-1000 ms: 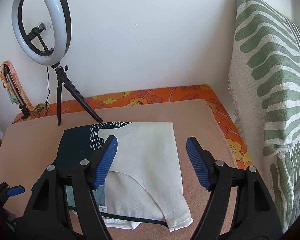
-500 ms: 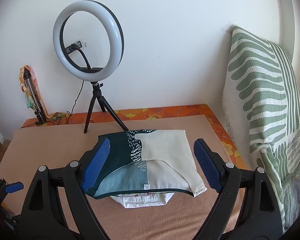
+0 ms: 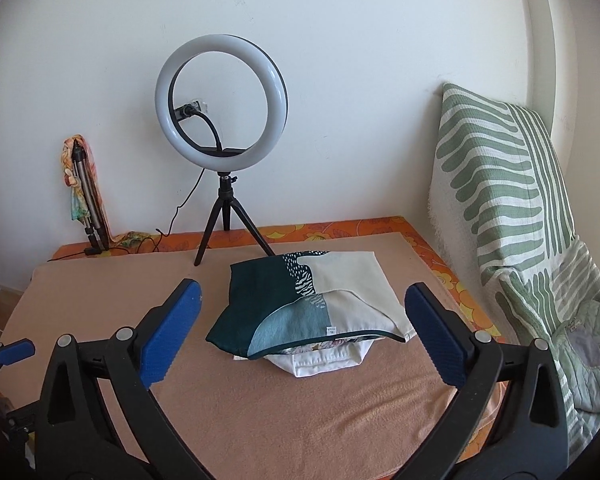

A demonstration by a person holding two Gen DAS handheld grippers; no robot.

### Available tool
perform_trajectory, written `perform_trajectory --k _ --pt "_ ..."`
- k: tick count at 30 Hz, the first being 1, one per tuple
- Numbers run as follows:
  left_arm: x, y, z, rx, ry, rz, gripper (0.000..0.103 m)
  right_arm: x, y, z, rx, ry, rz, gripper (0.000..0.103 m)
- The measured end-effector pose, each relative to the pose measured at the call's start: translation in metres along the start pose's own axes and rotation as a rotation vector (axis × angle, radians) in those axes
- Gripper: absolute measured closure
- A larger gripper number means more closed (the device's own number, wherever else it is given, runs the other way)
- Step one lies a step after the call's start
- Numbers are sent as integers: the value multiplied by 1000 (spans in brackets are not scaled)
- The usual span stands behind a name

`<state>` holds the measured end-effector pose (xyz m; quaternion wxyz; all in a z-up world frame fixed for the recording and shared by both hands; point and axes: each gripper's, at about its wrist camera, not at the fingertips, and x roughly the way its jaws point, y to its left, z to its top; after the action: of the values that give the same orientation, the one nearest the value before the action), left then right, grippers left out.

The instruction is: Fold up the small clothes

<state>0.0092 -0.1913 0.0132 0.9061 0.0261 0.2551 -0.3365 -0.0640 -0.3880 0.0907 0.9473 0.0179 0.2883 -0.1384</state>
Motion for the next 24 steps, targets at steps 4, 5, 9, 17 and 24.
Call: perform_trajectory --k 4,5,9,17,24 --pt "-10 4 -5 21 -9 16 18 -12 13 -17 -10 -6 -25 0" --pt "-11 5 -6 27 -11 22 18 -15 17 -21 -17 -13 -39 0" --pt "-18 7 -12 45 -21 49 17 -19 24 -37 0 -18 -32 0" --pt "-28 10 -17 45 -40 56 1 -16 36 -62 30 -41 -51 0" --pt "-23 11 -29 46 -27 88 1 -17 37 -72 61 -76 -50 0"
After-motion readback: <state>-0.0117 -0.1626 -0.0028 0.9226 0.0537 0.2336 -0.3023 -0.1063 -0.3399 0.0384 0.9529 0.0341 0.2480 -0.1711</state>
